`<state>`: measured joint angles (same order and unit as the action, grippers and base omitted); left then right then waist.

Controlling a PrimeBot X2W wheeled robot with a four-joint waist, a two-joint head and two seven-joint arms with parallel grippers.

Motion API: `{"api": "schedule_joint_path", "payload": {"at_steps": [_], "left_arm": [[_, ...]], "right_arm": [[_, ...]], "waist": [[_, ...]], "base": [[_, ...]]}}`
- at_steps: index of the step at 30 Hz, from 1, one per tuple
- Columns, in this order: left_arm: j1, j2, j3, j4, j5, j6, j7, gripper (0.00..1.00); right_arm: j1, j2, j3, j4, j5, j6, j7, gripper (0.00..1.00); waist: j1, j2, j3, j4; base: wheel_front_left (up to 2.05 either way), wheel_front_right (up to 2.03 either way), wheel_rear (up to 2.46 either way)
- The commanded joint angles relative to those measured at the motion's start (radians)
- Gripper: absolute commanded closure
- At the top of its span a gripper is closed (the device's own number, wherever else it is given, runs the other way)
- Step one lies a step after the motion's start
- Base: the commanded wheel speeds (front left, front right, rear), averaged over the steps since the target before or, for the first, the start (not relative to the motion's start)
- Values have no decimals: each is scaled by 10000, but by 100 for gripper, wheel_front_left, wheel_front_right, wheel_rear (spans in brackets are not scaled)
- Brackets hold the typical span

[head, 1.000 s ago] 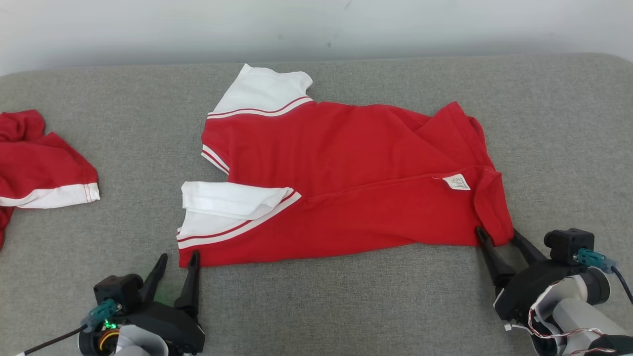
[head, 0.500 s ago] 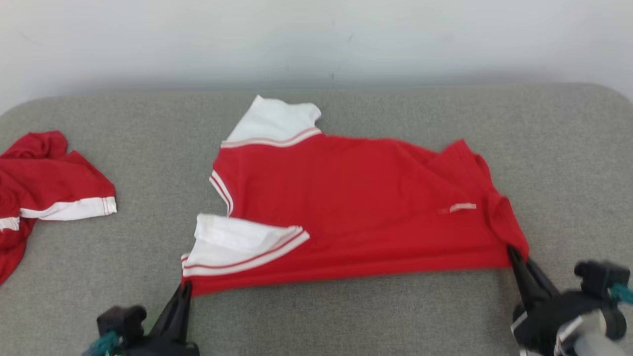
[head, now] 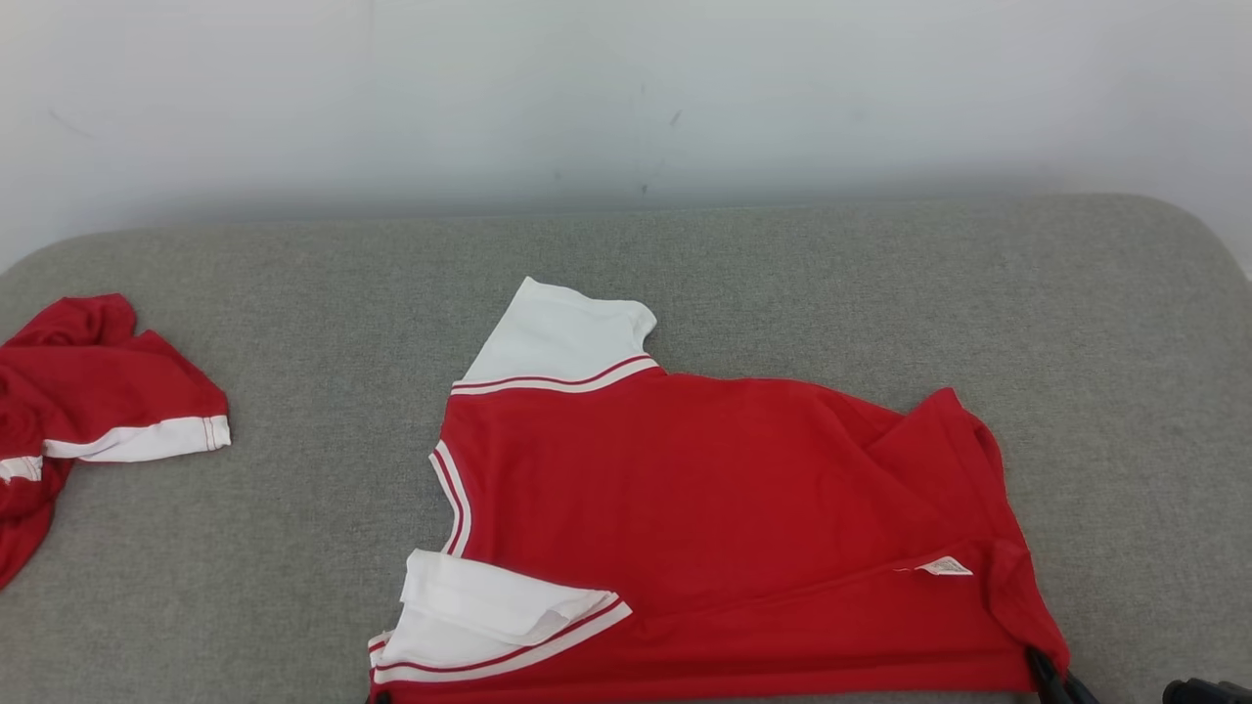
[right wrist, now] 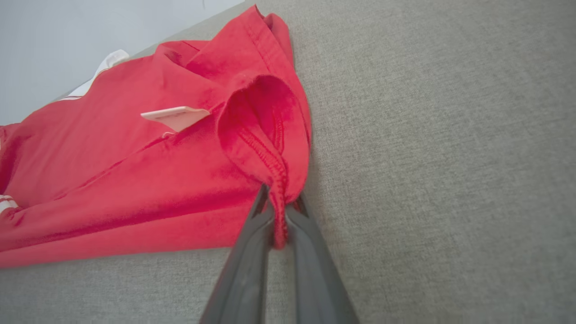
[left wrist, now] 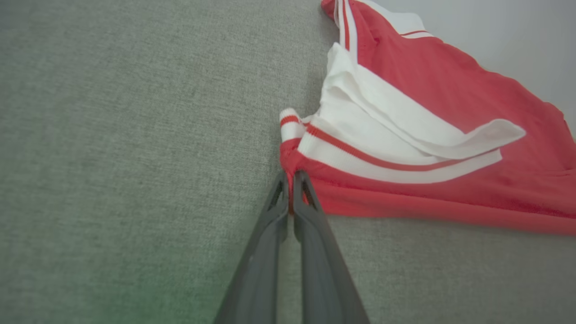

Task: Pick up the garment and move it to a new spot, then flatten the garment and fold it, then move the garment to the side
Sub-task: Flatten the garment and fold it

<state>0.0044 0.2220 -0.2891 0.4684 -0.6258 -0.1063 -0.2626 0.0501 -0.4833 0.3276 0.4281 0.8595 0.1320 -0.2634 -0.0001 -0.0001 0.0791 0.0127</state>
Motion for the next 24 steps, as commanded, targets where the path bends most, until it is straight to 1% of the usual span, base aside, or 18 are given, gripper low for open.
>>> {"api": "schedule_joint_path", "payload": {"at_steps": [1,2,3,4,5,6,10,15,20,24], "left_arm": [[56,-3,32,119,-106,7,-23,100],[56,-3,32,119,-106,7,-23,100],[7,-12,59,163,-99,24,-23,100],[-42,-29,108,170,-60,53,-23,56],[-65,-37,166,143,15,69,-24,18],[-70,-60,249,87,56,76,-24,0],[144,-127,680,-386,277,85,-24,0],[355,-281,1651,-1522,745,90,-24,0],[497,-706,2801,-2894,2114,45,-25,0],[656,-1066,3315,-3588,3390,-15,-25,0]], "right_arm": [[-27,104,-61,72,9,-28,-20,100],[-27,104,-61,72,9,-28,-20,100],[-65,134,-67,108,-20,-28,-20,87],[-129,167,-91,80,-93,-28,-20,22],[-160,220,-105,59,-111,-28,-20,0],[-173,252,-123,7,-139,-26,-19,0],[-131,276,-508,-438,-389,-26,-16,0],[53,480,-1334,-1268,-1044,-26,-14,0],[71,1103,-2271,-1974,-2038,-26,-16,0],[182,1768,-2962,-2454,-3054,-26,-14,0]], "waist": [[1,1,-21,-27],[1,1,-21,-27],[1,1,-35,-32],[1,1,-52,-33],[1,1,-70,-32],[1,1,-94,-28],[1,1,-193,1],[1,1,-319,67],[1,1,-432,106],[1,1,-509,118]], "base": [[0,0,0],[0,0,0],[0,0,0],[0,0,0],[0,0,0],[0,0,0],[0,0,0],[0,0,0],[0,0,0],[0,0,0]]}}
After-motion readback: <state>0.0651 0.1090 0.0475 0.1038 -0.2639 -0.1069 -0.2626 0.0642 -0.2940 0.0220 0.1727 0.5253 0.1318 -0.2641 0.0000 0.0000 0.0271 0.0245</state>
